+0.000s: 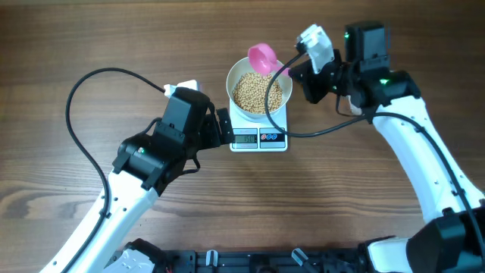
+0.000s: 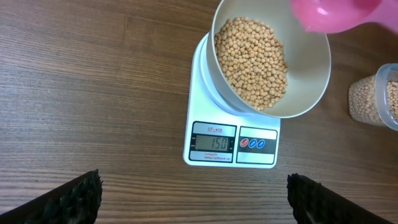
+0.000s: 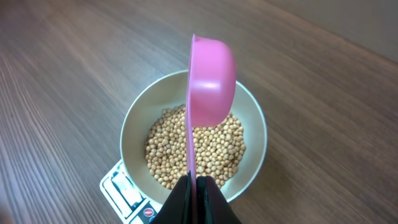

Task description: Scoop item into bowl and weigh 150g on scale

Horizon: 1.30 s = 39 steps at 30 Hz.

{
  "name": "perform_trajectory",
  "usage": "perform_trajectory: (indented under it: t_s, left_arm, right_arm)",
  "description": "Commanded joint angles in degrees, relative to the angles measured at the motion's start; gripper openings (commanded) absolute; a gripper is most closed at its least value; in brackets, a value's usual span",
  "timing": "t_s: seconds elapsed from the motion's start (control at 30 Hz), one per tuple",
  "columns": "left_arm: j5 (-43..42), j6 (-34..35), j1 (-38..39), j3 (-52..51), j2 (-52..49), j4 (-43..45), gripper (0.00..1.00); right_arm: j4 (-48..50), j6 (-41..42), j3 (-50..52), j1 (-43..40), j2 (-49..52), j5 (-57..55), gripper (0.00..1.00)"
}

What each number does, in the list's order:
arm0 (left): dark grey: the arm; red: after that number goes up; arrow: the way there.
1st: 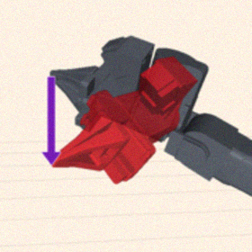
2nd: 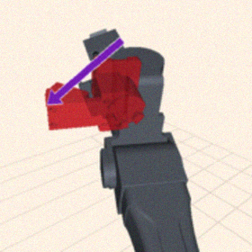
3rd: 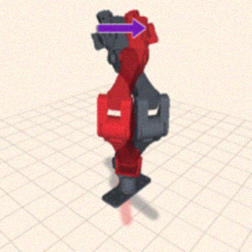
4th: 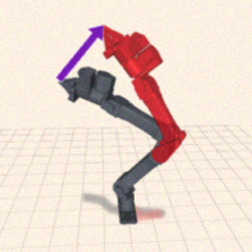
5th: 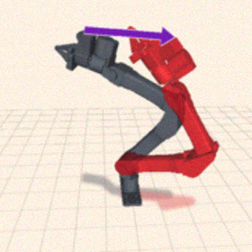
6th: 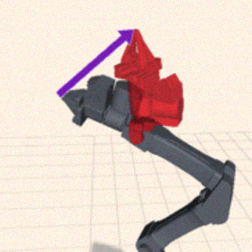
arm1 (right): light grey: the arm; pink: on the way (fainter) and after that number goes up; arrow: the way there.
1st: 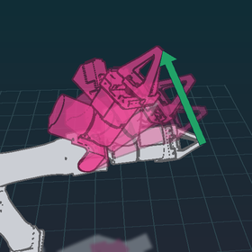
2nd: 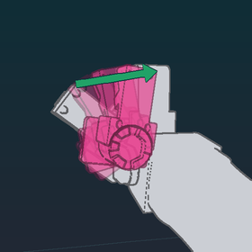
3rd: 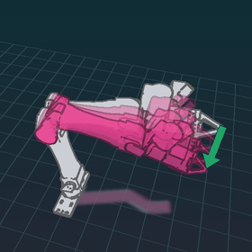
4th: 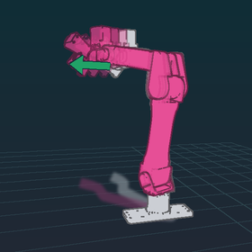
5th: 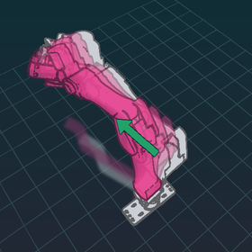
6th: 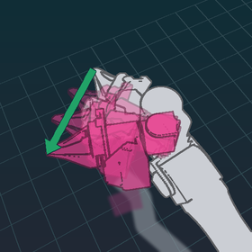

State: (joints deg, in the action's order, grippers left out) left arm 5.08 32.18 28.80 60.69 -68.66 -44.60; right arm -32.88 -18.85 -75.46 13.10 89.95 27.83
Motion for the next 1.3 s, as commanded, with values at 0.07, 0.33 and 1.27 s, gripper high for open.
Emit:
perform_trajectory:
  t_s: [0.07,0.33,1.27]
  left_arm:
    - [0.6,-0.5,-0.3,0.1,0.4,0.1,1.00]
    - [0.6,-0.5,-0.3,0.1,0.4,0.1,1.00]
    - [0.6,-0.5,-0.3,0.1,0.4,0.1,1.00]
  right_arm:
    - [-1.3,-3.8,-0.3,1.6,3.8,-2.6,0.04]
    - [0.3,-2.1,-0.3,1.8,4.1,-2.5,0.04]
    - [-15.4,33.5,-0.3,-28.9,-6.7,-17.8,0.04]
